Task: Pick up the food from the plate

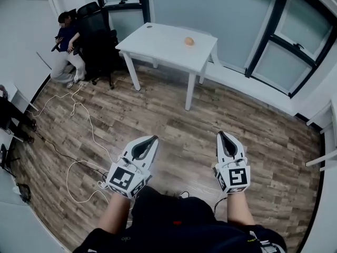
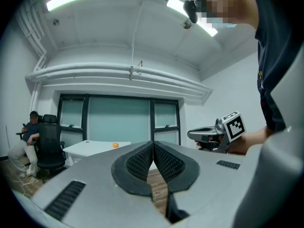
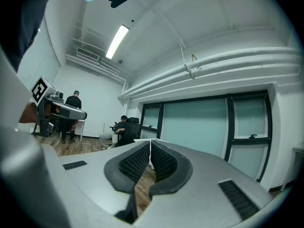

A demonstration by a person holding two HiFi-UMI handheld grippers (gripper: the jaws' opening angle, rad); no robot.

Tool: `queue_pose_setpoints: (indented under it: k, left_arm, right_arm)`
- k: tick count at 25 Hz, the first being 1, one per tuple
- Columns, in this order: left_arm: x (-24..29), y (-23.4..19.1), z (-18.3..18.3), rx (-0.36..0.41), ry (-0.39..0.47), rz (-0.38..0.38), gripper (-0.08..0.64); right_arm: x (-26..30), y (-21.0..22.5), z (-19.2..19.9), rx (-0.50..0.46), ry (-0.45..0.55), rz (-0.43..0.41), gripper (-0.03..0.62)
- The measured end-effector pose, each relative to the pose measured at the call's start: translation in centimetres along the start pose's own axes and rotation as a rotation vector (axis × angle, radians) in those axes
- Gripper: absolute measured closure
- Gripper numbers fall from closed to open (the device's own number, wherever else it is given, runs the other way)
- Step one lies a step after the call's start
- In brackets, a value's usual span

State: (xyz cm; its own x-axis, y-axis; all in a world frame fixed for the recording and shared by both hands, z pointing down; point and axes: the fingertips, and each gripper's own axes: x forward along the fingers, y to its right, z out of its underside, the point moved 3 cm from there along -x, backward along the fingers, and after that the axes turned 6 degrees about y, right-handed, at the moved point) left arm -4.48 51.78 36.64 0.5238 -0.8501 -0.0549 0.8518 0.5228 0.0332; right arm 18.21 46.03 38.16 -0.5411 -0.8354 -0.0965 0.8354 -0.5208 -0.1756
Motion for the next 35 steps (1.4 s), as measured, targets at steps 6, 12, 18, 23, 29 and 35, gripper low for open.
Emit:
queue_pose_setpoints:
  k: [6,12,18,23,29,35]
  left_arm:
    - [2.4,1.6,0.5,-0.005,-0.027,-0.002,0.535]
    - [6.4,1.7,1.2,-0.012,-0.022,0.038,0.535]
    - [12.2,1.2,2.0,-0.026,-0.013,0.083,0.535]
    - [15.9,-2.1,2.3,-0.042,0.0,0.107,0.535]
    - [19.8,-8.5,2.8,-0.062,0.017,0.098,0.535]
    - [22.9,-16.5,3.2,-0.073,0.013,0.092,0.535]
  right_arm:
    - [-0.3,2.2,1.5,0.026,-0.011,-0.016,0.566]
    - [-0.2,5.5,3.0,0.031,-0.024,0.026,0.566]
    - [0.8,10.1,4.3,0.017,-0.06,0.079,0.566]
    - [5.2,11.6,5.1,-0.001,-0.074,0.09,0.566]
    - [13.0,12.2,5.1,-0.03,-0.073,0.062,0.566]
    - [22.7,11.8,5.7,-0.039,-0.084,0.031,0.566]
